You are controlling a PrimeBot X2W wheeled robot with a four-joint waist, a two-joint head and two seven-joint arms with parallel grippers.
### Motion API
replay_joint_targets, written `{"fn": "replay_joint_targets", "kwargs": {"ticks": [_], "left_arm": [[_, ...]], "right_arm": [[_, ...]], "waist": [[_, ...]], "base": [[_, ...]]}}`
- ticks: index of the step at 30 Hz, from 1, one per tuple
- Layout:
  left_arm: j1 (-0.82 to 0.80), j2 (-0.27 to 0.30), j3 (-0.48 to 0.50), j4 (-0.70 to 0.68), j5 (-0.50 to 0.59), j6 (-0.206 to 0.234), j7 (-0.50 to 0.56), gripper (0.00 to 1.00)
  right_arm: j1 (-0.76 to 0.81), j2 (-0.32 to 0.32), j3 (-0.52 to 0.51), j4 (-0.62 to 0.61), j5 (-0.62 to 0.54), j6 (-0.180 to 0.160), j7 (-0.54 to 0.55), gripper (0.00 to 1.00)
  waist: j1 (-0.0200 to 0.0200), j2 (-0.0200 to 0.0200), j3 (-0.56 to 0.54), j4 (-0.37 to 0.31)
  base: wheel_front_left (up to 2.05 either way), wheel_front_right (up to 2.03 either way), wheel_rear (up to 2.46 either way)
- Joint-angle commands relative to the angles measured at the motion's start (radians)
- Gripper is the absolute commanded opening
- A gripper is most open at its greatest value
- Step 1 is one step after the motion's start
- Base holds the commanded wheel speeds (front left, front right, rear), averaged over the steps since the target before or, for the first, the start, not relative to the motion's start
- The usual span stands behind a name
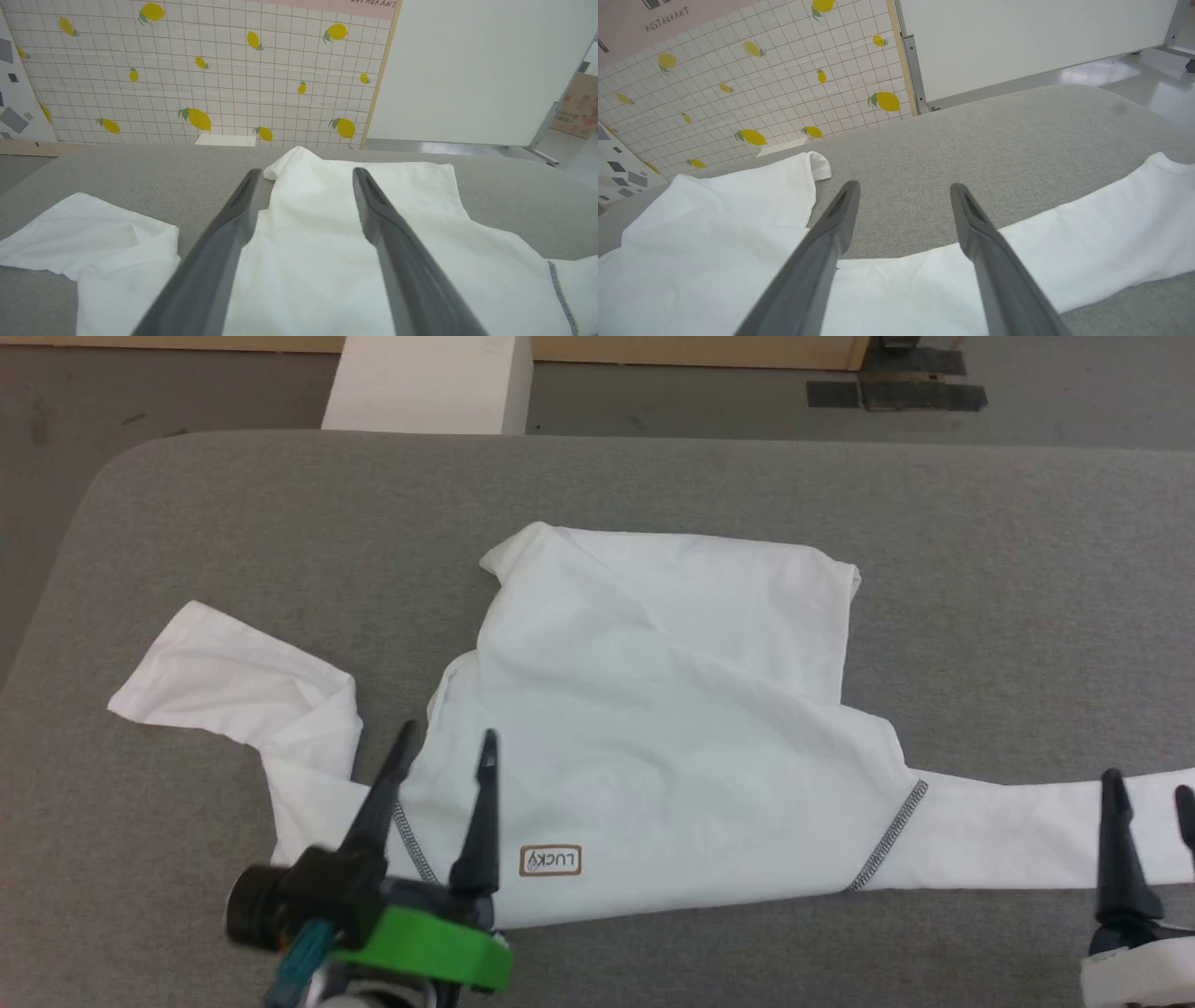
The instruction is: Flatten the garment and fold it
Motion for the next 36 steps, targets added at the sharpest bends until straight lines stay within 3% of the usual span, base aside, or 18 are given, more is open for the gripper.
{"fn": "replay_joint_targets", "kwargs": {"ticks": [1,9,18,21,22,24,33,34,36], "left_arm": [[-0.048,0.018,-0.018,0.011,0.021,-0.024,0.035,1.00],[-0.271,0.118,-0.174,0.163,0.049,-0.130,0.448,1.00],[-0.434,0.175,-0.388,0.300,-0.078,-0.145,0.786,1.00],[-0.476,0.195,-0.441,0.315,-0.089,-0.145,0.812,1.00],[-0.492,0.201,-0.455,0.323,-0.087,-0.145,0.802,0.97],[-0.523,0.217,-0.482,0.338,-0.068,-0.145,0.767,0.00],[-0.614,0.184,-0.443,0.305,-0.097,-0.143,0.583,0.00],[-0.658,0.158,-0.392,0.253,-0.156,-0.142,0.566,0.00],[-0.701,0.162,-0.363,0.223,-0.184,-0.143,0.574,0.00]], "right_arm": [[0.007,-0.001,0.016,0.007,0.003,-0.001,-0.018,1.00],[-0.024,0.000,0.022,0.013,-0.014,-0.001,-0.041,1.00],[-0.046,0.000,0.035,0.034,0.005,-0.001,-0.040,1.00],[-0.050,0.000,0.037,0.036,0.009,-0.001,-0.044,1.00],[-0.051,0.000,0.036,0.035,0.010,-0.001,-0.045,1.00],[-0.054,0.000,0.036,0.035,0.011,-0.001,-0.046,1.00],[-0.053,0.000,0.026,0.039,0.017,-0.001,-0.047,1.00],[-0.053,0.000,0.025,0.034,0.019,-0.001,-0.044,1.00],[-0.056,0.000,0.026,0.032,0.021,-0.001,-0.043,1.00]], "waist": [[0.0000,0.0000,0.014,-0.017],[0.0000,0.0000,0.066,-0.051],[0.0000,0.0000,0.123,-0.086],[0.0000,0.0000,0.136,-0.096],[0.0000,0.0000,0.140,-0.098],[0.0000,0.0000,0.145,-0.102],[0.0000,0.0000,0.141,-0.099],[0.0000,0.0000,0.146,-0.098],[0.0000,0.0000,0.155,-0.100]], "base": [[0.00,0.00,0.00],[0.00,0.00,0.00],[0.00,0.00,0.00],[0.00,0.00,0.00],[0.00,0.00,0.00],[0.00,0.00,0.00],[0.00,0.00,0.00],[0.00,0.00,0.00],[0.00,0.00,0.00]]}}
